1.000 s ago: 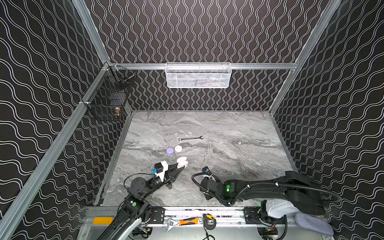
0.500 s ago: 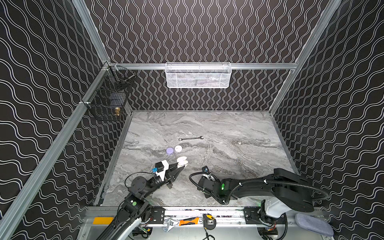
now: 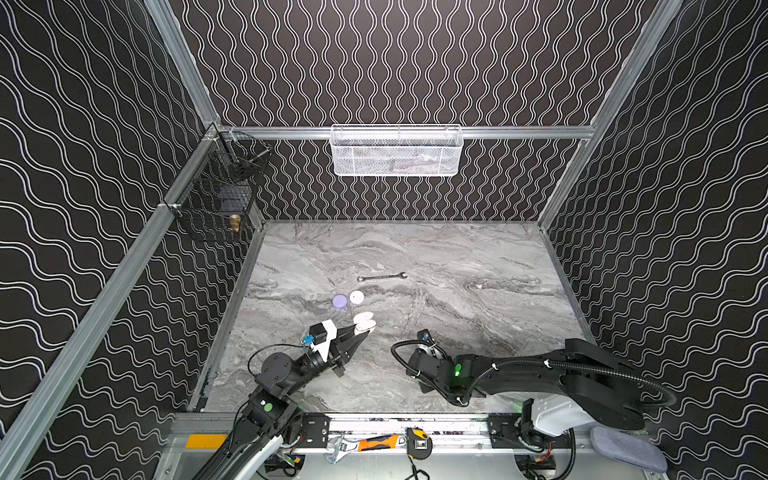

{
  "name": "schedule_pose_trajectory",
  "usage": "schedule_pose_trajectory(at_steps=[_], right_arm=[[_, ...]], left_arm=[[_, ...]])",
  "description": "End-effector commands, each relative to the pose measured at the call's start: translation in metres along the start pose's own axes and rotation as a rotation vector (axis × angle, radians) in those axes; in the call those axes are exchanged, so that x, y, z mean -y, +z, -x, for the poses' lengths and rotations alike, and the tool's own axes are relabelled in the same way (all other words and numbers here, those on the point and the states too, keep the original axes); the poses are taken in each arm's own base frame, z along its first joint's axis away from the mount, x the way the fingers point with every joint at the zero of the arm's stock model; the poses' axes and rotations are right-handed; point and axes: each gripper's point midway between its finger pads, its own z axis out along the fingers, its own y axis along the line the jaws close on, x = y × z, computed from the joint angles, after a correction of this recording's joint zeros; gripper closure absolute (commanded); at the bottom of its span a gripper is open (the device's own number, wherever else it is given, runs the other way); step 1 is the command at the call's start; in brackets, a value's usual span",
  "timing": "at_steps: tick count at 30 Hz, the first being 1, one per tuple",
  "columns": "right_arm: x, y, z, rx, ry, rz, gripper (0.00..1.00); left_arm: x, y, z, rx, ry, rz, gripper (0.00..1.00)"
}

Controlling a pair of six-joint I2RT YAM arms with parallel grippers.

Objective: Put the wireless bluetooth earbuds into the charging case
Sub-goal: 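Move the right gripper down over the cream earbud on the table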

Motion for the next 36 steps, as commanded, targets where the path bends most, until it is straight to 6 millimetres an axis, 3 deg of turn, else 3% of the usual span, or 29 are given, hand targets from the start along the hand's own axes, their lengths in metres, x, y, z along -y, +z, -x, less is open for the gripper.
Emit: schedule_pose_trajectory(at_steps=[1,10,21,26,36], right_arm=[[0.013,-0.003,-0.016,-0.060,0.035,-0.034,0.55],[0.024,0.000,-0.008,-0.038,0.076,-0.059,0.56],[-0.005,0.018,0.021,-0.024,0.059,0.039,0.57],[-0.029,0.026,0.039,-0.029,0.027,0.076,0.59],[-0.053,0.017,0.062,-0.020,0.023,0.136,0.58]], left_arm=[[0.002,0.000,0.011,0.036,0.016,-0.007,1.00],[0.003,-0.001,0.011,0.036,0.015,-0.011,1.00],[0.002,-0.004,0.011,0.028,0.026,0.004,1.00],[-0.002,-0.007,0.010,0.016,0.031,0.037,1.00],[-0.003,-0.007,0.012,0.012,0.047,0.044,1.00]])
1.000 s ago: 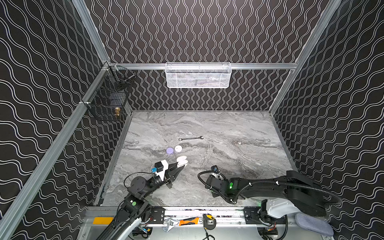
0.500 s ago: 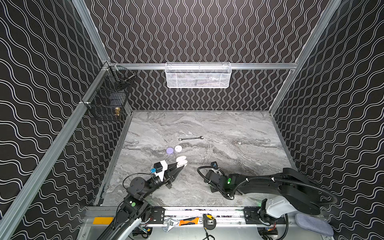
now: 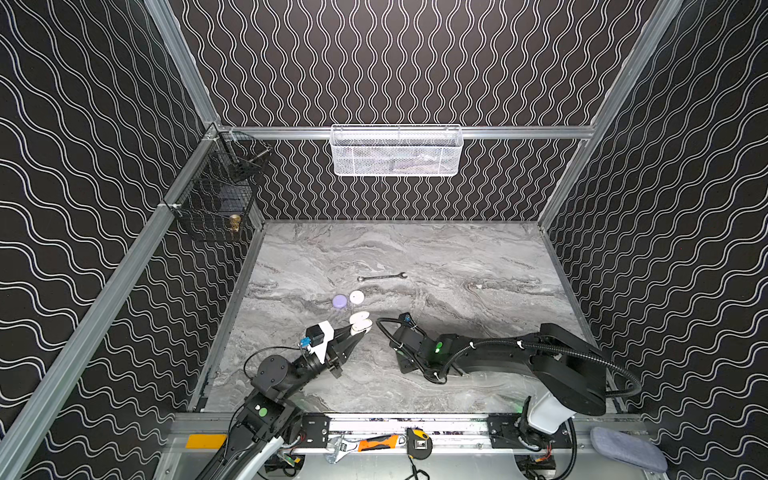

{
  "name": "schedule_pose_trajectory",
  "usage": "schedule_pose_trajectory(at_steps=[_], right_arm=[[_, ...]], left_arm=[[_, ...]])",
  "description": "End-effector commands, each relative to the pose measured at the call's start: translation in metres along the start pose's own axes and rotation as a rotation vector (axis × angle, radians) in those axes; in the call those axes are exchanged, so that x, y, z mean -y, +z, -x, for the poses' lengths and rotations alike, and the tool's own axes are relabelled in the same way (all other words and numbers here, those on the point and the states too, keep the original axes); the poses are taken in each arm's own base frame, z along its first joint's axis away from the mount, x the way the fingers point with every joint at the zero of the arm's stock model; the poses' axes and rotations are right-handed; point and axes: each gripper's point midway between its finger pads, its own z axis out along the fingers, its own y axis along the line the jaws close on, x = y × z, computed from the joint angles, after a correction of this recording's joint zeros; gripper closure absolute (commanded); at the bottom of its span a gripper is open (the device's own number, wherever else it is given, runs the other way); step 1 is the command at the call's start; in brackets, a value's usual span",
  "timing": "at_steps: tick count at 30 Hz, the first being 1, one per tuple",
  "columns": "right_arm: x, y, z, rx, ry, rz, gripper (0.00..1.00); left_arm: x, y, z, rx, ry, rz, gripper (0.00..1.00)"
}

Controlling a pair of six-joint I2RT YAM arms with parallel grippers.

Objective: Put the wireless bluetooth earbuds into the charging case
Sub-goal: 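Move the right gripper down over the cream earbud on the table, then grasp the cream earbud on the table with the right gripper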

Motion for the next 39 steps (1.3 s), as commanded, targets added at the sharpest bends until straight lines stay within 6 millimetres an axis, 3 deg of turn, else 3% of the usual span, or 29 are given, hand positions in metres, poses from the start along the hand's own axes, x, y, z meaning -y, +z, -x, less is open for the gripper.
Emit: schedule_pose_trajectory(at_steps=[1,6,15,29,39], right_arm=[[-0.006,-0.004,0.000,-0.026,0.001,0.019,0.58],[-0.015,-0.011,-0.003,-0.054,0.047,0.060,0.53],[0.005,-0.008,-0.033,-0.128,0.087,-0.111,0.51],[0.022,-0.025,-0.049,-0.137,0.076,-0.185,0.54],[-0.012,-0.022,-0.033,-0.105,0.061,-0.037,0.52]], left_arm=[[0.000,0.000,0.008,0.022,0.022,0.003,1.00],[0.001,-0.001,0.009,0.026,0.020,0.001,1.00],[0.003,-0.002,0.012,0.037,0.016,-0.011,1.00],[0.004,-0.002,0.015,0.050,0.013,-0.018,1.00],[0.005,-0.002,0.017,0.047,0.013,-0.019,1.00]])
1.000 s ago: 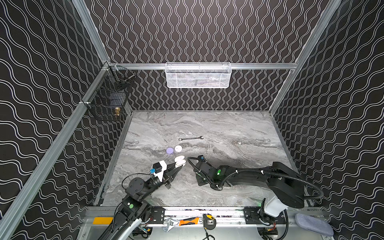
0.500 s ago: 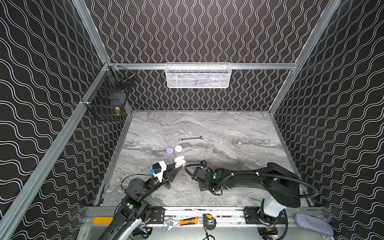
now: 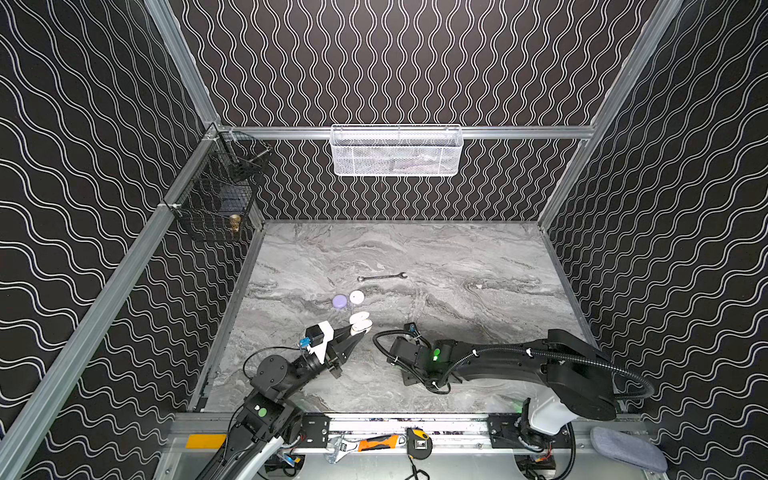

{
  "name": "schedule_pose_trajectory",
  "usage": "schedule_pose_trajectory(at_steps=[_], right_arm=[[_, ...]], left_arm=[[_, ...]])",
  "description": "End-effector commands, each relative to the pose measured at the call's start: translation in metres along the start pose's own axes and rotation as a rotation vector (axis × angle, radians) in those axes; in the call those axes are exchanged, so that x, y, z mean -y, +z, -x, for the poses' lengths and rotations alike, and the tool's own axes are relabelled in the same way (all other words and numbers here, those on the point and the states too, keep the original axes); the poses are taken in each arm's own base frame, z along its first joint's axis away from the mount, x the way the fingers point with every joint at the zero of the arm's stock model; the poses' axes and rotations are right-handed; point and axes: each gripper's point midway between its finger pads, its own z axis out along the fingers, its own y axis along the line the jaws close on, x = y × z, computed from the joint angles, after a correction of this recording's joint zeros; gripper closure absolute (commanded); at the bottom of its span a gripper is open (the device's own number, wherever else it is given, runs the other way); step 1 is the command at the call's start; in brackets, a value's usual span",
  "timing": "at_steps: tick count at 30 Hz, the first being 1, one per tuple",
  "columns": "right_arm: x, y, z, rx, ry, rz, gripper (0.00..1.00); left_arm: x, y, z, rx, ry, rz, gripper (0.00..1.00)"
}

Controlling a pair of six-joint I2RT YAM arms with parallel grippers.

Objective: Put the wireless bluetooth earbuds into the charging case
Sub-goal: 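Grasp the cream earbud on the table with the right gripper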

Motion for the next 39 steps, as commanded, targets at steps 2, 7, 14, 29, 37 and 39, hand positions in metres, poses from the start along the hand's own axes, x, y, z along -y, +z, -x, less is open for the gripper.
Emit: schedule_pose_trajectory(at_steps=[2,7,14,29,37,39], right_arm=[[-0.014,0.003,0.009,0.018,0.005,0.034,0.51],[-0.013,0.017,0.007,-0.008,0.010,-0.003,0.57],[-0.009,0.021,0.003,-0.021,0.011,-0.025,0.62],[-0.002,0.028,-0.003,-0.033,-0.003,-0.064,0.74],[-0.008,0.008,0.010,0.029,0.003,-0.021,0.79],[-0.010,-0.003,0.017,0.063,0.003,-0.008,0.80]], left_arm=[[0.003,-0.002,0.013,0.039,0.015,-0.008,1.00],[0.003,-0.004,0.015,0.047,0.025,-0.006,1.00],[0.003,-0.004,0.015,0.045,0.027,-0.005,1.00],[0.004,-0.002,0.014,0.049,0.020,-0.012,1.00],[0.005,-0.001,0.017,0.056,0.017,-0.025,1.00],[0.006,0.000,0.018,0.059,0.017,-0.027,1.00]])
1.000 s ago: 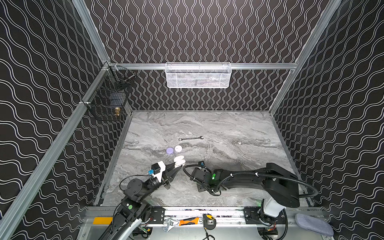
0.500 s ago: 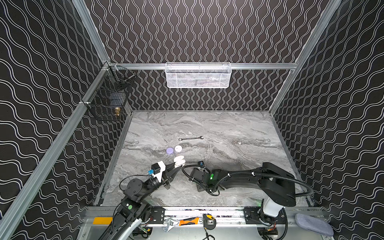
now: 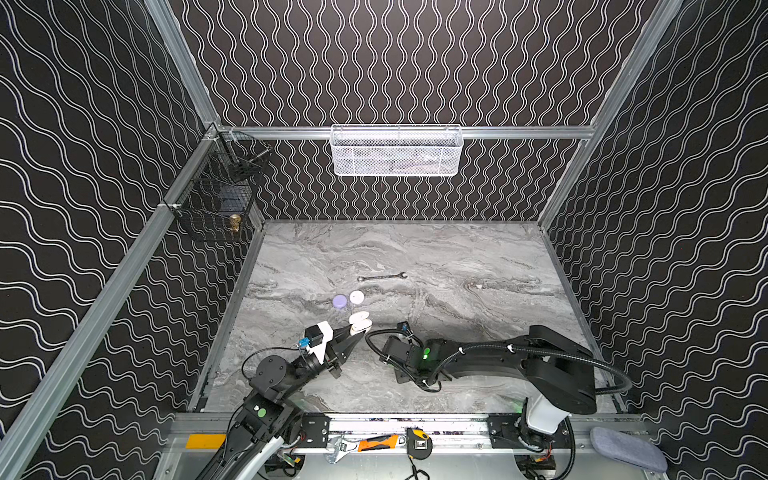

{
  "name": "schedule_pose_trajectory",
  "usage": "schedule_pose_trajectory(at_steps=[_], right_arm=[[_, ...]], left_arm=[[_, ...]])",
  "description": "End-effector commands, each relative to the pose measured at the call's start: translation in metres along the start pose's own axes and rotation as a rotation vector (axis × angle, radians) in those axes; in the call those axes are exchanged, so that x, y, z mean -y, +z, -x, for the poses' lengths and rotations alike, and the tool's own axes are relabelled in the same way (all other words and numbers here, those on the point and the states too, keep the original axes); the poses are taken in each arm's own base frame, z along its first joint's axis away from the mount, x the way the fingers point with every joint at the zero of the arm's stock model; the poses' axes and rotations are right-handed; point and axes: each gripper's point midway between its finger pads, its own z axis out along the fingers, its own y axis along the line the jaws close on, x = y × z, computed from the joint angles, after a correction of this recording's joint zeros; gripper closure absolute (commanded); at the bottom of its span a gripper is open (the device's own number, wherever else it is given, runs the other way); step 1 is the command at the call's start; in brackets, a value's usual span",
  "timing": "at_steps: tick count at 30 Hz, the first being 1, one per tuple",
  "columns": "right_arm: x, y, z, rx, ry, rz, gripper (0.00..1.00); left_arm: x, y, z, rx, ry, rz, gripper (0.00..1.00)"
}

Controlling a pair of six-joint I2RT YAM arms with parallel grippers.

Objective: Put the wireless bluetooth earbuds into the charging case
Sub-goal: 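Lift the earbud with the right gripper toward the case in the left gripper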

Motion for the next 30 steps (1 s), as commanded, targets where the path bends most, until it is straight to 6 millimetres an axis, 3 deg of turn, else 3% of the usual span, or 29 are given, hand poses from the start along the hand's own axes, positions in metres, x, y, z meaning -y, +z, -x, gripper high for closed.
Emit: schedule_pose_trajectory(at_steps=[1,5,7,11,14,17,20,23,30], right_arm=[[0.000,-0.017,0.012,0.053,0.008,0.006,0.80],[-0.006,-0.061,0.039,0.190,-0.003,0.052,0.81],[-0.020,-0.104,0.065,0.322,-0.026,0.110,0.81],[-0.044,-0.210,0.102,0.673,-0.127,0.209,0.82],[-0.064,-0.280,0.110,0.897,-0.204,0.361,0.82],[-0.077,-0.322,0.108,1.042,-0.259,0.534,0.83],[-0.089,-0.347,0.109,1.110,-0.310,0.616,0.83],[-0.105,-0.358,0.110,1.156,-0.356,0.655,0.84],[-0.130,-0.361,0.110,1.221,-0.423,0.694,0.84]], left_arm=[[0.005,0.000,0.015,0.052,0.012,-0.023,1.00],[0.008,0.001,0.023,0.079,0.021,-0.045,1.00],[0.012,0.001,0.030,0.102,0.040,-0.068,1.00],[0.025,-0.002,0.048,0.182,0.080,-0.135,1.00],[0.033,-0.005,0.056,0.228,0.103,-0.179,1.00],[0.041,-0.006,0.061,0.238,0.122,-0.221,1.00],[0.050,-0.006,0.065,0.242,0.143,-0.278,1.00],[0.055,-0.007,0.066,0.260,0.148,-0.311,1.00],[0.057,-0.007,0.069,0.277,0.136,-0.327,1.00]])
